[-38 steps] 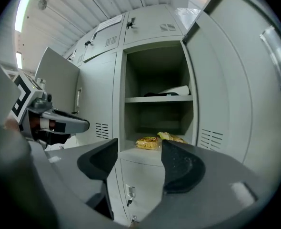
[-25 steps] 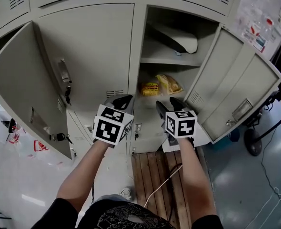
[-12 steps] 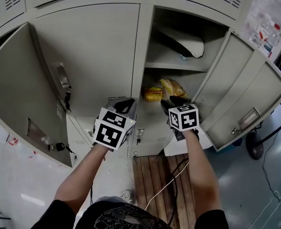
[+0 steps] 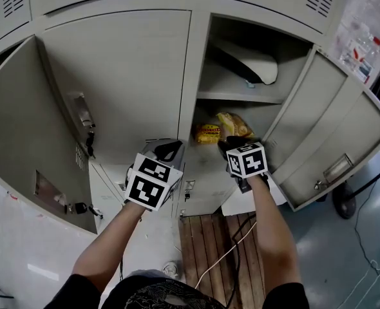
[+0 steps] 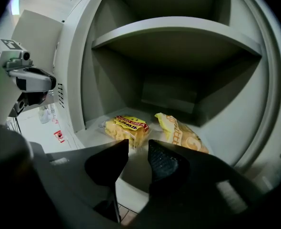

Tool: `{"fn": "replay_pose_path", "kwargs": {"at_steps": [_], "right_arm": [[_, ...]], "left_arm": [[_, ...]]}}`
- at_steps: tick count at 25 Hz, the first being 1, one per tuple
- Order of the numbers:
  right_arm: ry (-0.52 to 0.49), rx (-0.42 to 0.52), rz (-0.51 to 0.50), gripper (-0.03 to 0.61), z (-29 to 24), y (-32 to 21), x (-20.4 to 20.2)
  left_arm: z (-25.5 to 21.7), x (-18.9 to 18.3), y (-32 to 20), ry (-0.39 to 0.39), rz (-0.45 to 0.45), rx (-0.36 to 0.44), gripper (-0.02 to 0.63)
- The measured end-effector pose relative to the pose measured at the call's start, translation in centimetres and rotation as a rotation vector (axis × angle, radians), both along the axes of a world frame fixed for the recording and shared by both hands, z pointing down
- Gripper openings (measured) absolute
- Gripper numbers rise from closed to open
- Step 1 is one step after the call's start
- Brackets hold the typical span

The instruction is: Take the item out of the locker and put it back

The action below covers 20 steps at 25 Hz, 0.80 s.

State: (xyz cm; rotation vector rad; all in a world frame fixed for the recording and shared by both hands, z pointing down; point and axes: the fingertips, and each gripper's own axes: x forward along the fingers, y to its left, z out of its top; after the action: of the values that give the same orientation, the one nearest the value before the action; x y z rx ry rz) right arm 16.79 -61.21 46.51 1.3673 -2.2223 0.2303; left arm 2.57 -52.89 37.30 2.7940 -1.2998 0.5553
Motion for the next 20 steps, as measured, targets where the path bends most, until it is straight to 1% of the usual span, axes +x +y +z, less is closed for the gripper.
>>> {"fn": "replay_pose_path", "kwargs": {"at_steps": [2, 4, 7, 8, 12, 15, 20], "right_arm": [[-0.003, -0.003, -0.002, 0.15, 0.0, -0.2, 0.0], [0.006, -0.006, -0.007, 0.136, 0.1, -0.3, -0.2], [0.034, -0.013, -0.028, 0.104, 0.2, -0.3, -0.6], [0.036, -0.016, -0.038, 0.077, 0.2, -0.3, -0.8], [0.034, -0.02, -0.065, 0.038, 0.3, 0.3, -1.5], [0.029, -0.002, -0.043, 0.031, 0.0, 0.4, -1.4], [-0.02, 0.045, 0.001, 0.028, -1.8, 1.0, -1.1]], "left_arm": [[0.0, 0.0, -0.1, -0.003, 0.001, 0.001, 0.0], [0.1, 0.0, -0.2, -0.006, 0.001, 0.001, 0.0], [0.1, -0.1, -0.4, -0.003, 0.0, 0.004, 0.0], [0.1, -0.2, -0.3, -0.002, -0.001, -0.001, 0.0], [0.5, -0.4, -0.1, 0.002, -0.006, -0.019, 0.0], [0.4, -0.6, 0.1, 0.007, -0.011, -0.023, 0.0], [0.0, -0.8, 0.6, 0.014, -0.02, -0.019, 0.0]]}}
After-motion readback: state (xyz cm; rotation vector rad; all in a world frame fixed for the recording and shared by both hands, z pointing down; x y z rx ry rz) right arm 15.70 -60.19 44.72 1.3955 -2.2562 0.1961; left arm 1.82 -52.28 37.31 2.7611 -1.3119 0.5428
